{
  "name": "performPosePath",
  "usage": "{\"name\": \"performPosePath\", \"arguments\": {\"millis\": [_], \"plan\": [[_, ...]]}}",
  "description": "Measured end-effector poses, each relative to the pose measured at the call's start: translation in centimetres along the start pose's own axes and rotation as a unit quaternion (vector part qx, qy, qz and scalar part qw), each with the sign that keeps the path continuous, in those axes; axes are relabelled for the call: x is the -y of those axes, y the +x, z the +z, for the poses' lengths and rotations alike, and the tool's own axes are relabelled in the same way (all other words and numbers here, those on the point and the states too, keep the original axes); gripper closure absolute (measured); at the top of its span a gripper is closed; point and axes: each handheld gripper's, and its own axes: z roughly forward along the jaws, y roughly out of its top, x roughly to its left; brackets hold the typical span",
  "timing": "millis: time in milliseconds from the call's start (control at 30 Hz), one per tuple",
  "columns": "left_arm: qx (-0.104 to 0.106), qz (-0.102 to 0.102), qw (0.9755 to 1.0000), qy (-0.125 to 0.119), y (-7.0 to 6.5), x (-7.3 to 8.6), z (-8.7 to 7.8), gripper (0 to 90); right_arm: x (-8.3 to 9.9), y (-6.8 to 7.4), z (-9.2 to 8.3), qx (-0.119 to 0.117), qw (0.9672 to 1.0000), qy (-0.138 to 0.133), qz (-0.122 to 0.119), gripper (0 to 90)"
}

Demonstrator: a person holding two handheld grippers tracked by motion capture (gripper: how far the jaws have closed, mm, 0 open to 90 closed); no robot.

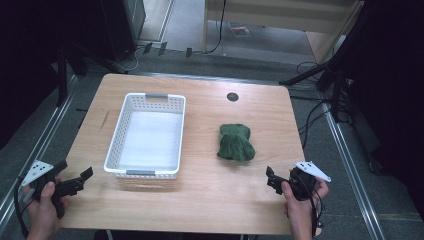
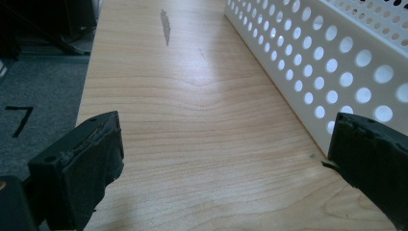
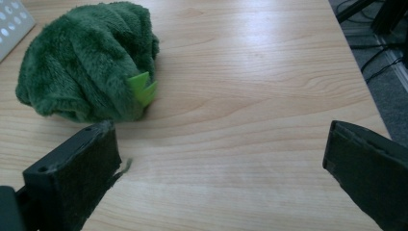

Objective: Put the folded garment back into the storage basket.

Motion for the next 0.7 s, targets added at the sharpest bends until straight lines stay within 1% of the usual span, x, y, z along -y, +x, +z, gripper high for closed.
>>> {"name": "performPosePath", "arguments": {"millis": [67, 100, 167, 267, 300, 400, 433, 533, 633, 667, 700], "plan": [[0.000, -0.001, 1.0000, 0.000, 0.0, 0.0, 0.0, 0.0, -0.3, 0.3, 0.2, -0.001, 1.0000, 0.001, 0.004, 0.0], [0.000, 0.000, 1.0000, 0.000, 0.0, 0.0, 0.0, 0.0, -0.7, 0.6, 0.3, -0.006, 0.9999, 0.004, 0.009, 0.0], [0.000, 0.000, 1.0000, 0.000, 0.0, 0.0, 0.0, 0.0, -0.9, 0.8, 0.4, -0.007, 0.9999, 0.004, 0.009, 0.0], [0.000, 0.000, 1.0000, 0.000, 0.0, 0.0, 0.0, 0.0, -1.5, 1.4, 0.6, -0.012, 0.9999, 0.006, 0.006, 0.0], [0.000, 0.000, 1.0000, 0.000, 0.0, 0.0, 0.0, 0.0, -1.8, 1.9, 0.8, -0.018, 0.9998, 0.007, 0.005, 0.0], [0.000, 0.000, 1.0000, 0.000, 0.0, 0.0, 0.0, 0.0, -2.4, 2.6, 1.2, -0.021, 0.9996, 0.016, 0.005, 0.0], [0.000, -0.001, 1.0000, 0.000, 0.0, 0.0, 0.0, 0.0, -2.4, 2.6, 1.2, -0.021, 0.9996, 0.016, 0.005, 0.0], [0.001, -0.002, 1.0000, 0.000, 0.0, 0.0, 0.0, 0.0, -2.9, 3.2, 1.6, -0.028, 0.9994, 0.018, 0.003, 0.0], [0.001, -0.003, 1.0000, -0.002, 0.0, 0.0, 0.0, 0.0, -3.4, 3.9, 2.0, -0.030, 0.9994, 0.019, 0.003, 0.0], [0.001, -0.003, 1.0000, -0.002, 0.0, 0.0, 0.0, 0.0, -3.7, 4.4, 2.3, -0.033, 0.9993, 0.020, 0.001, 0.0], [0.001, -0.003, 1.0000, -0.002, 0.0, 0.0, 0.0, 0.0, -3.7, 4.4, 2.3, -0.033, 0.9993, 0.020, 0.001, 0.0]]}}
